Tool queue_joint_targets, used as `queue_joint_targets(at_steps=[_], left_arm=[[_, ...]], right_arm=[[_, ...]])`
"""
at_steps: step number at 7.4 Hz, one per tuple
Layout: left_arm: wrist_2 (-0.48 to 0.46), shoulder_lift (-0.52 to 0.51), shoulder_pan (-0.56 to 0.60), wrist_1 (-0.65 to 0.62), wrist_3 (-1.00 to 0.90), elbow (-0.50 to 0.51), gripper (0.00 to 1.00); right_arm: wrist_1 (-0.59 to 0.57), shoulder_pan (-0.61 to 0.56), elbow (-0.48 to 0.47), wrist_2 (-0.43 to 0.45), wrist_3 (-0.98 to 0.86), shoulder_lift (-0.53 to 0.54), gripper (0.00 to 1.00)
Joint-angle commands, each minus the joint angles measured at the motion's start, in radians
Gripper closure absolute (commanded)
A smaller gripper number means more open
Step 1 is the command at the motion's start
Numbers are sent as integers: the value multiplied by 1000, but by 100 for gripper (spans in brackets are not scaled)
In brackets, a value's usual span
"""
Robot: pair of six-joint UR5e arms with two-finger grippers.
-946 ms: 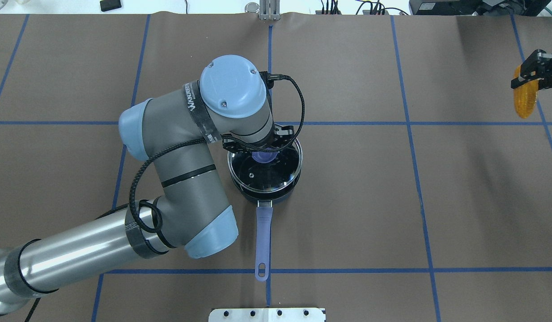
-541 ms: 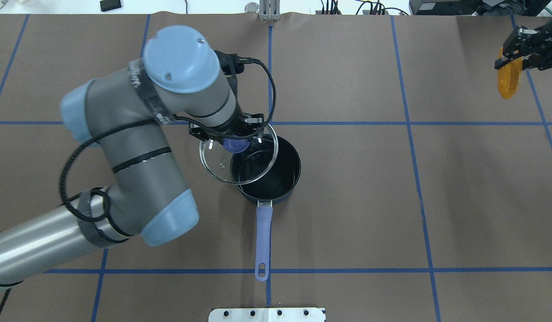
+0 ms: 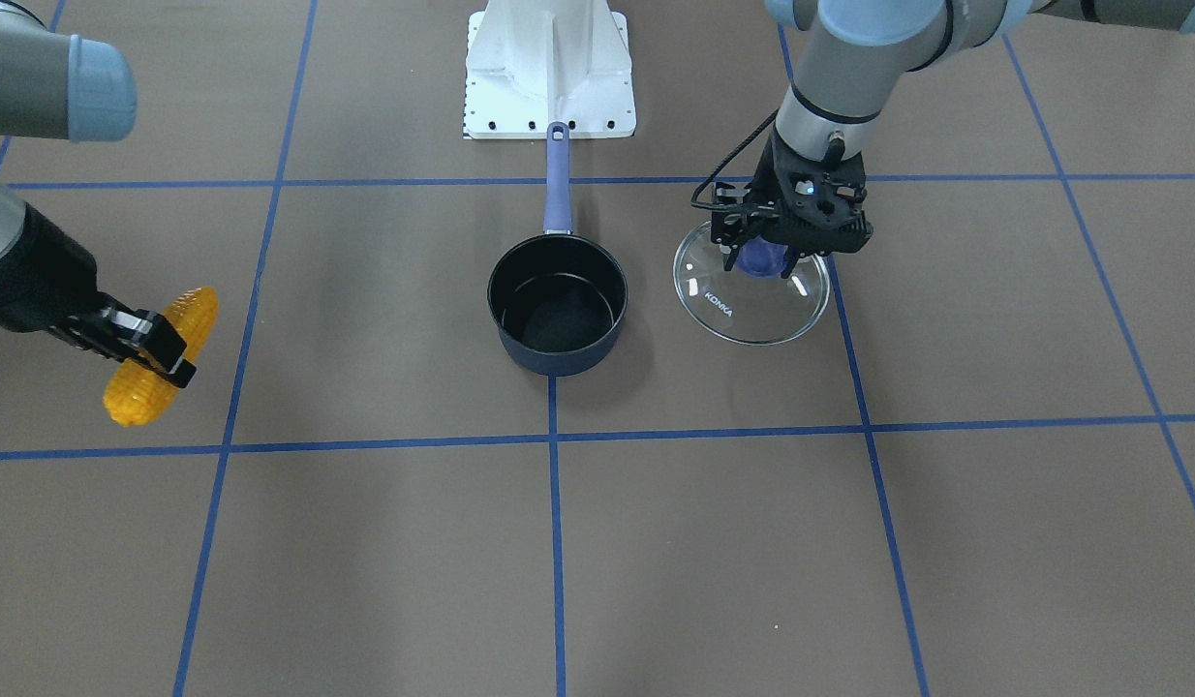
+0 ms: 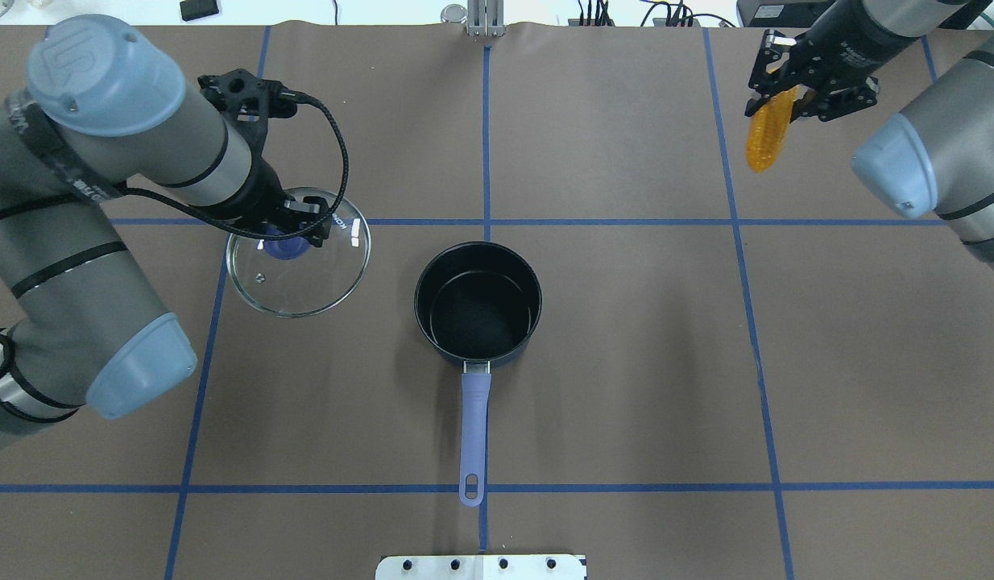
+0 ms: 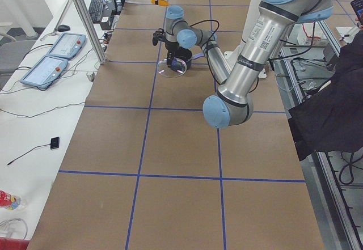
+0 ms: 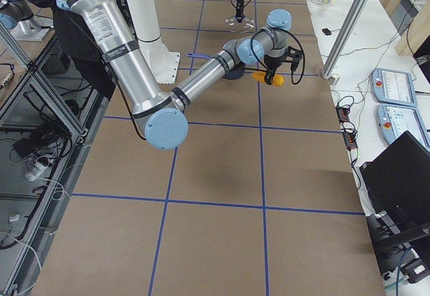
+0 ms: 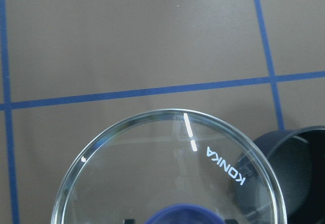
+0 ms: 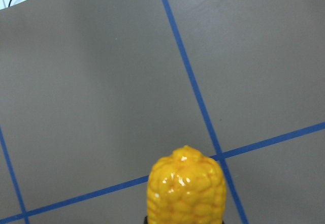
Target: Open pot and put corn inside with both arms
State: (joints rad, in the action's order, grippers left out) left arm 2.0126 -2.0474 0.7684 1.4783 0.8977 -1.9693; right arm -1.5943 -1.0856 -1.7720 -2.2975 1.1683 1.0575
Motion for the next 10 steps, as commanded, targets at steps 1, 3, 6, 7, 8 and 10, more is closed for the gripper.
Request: queue_joint_targets(at_steps=[1, 3, 6, 7, 8, 10], left_arm=[[32, 180, 31, 188, -40, -11, 58], [35, 327, 73, 316, -144, -3, 58], [77, 452, 153, 446, -284, 59, 58], [90, 481, 161, 533, -293, 104, 58], [115, 512, 169, 628, -295, 150, 59], [118, 544, 170, 730, -295, 205, 58]], right_arm=[[-1, 77, -12, 39, 92, -63, 69], [-1, 149, -12, 90, 158, -105, 69], [-3, 292, -12, 182, 239, -154, 69], [-3, 332, -10, 211, 273, -169, 69], [-13, 373, -10, 242, 283, -183, 69], [-32, 455, -6, 314, 319, -209, 69]])
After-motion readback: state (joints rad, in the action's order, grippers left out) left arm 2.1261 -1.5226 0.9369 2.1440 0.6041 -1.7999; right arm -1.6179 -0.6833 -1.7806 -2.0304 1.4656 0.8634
